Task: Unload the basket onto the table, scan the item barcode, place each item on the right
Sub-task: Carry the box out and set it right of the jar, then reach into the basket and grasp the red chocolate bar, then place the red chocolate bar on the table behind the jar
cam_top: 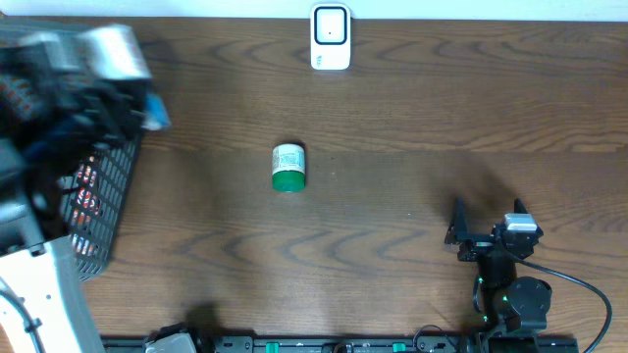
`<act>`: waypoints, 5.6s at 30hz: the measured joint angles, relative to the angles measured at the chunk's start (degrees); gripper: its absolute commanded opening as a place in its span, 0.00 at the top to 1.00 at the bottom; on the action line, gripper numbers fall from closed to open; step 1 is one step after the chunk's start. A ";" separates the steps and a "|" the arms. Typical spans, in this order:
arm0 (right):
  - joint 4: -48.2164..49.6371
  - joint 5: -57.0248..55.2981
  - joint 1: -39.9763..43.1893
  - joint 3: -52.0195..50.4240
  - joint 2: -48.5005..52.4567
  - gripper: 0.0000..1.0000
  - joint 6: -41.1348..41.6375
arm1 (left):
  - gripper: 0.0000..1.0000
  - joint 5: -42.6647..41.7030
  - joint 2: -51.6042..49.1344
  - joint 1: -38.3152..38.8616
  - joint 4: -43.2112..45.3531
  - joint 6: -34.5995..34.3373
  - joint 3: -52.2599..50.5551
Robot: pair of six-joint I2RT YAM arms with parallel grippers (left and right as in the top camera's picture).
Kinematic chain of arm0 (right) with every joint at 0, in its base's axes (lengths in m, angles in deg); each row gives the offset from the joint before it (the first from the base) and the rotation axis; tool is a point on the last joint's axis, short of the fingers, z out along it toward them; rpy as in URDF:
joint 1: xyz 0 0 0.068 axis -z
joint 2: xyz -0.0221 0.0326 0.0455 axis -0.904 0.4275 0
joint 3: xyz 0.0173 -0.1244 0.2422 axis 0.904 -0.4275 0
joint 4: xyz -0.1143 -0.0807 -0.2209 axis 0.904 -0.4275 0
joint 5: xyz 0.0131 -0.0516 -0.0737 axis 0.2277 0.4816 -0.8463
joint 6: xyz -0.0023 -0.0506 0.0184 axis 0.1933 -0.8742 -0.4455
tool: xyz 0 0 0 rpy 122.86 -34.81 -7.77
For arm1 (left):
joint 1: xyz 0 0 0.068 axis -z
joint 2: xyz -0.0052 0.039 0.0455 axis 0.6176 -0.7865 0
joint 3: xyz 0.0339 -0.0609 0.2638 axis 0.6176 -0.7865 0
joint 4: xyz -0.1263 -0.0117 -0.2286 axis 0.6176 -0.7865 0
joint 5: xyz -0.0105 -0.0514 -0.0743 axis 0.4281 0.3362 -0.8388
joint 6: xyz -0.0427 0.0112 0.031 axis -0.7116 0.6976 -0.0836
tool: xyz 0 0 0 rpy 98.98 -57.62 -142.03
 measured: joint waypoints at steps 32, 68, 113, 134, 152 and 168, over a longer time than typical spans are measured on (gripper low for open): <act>-0.02 0.02 0.00 0.00 0.00 0.01 -0.02 | 0.26 21.70 -35.01 52.59 35.19 3.58 -30.80; 0.00 0.00 0.00 0.00 0.00 0.01 -0.02 | 0.02 36.26 -13.53 -30.12 2.49 -17.62 -1.92; -0.02 0.02 0.09 0.00 0.00 0.01 0.00 | 0.71 38.71 -50.42 -18.14 7.93 17.49 -1.64; -0.02 0.02 0.11 0.00 0.00 0.01 0.00 | 0.66 39.85 -26.58 -18.14 8.02 9.70 -3.41; -0.04 0.00 0.11 0.00 0.00 0.01 -0.02 | 0.64 1.46 6.01 -4.04 -0.04 -7.69 -3.19; -0.02 0.02 0.11 0.00 0.00 0.01 -0.02 | 0.58 22.40 -10.99 46.53 28.85 -13.16 -31.56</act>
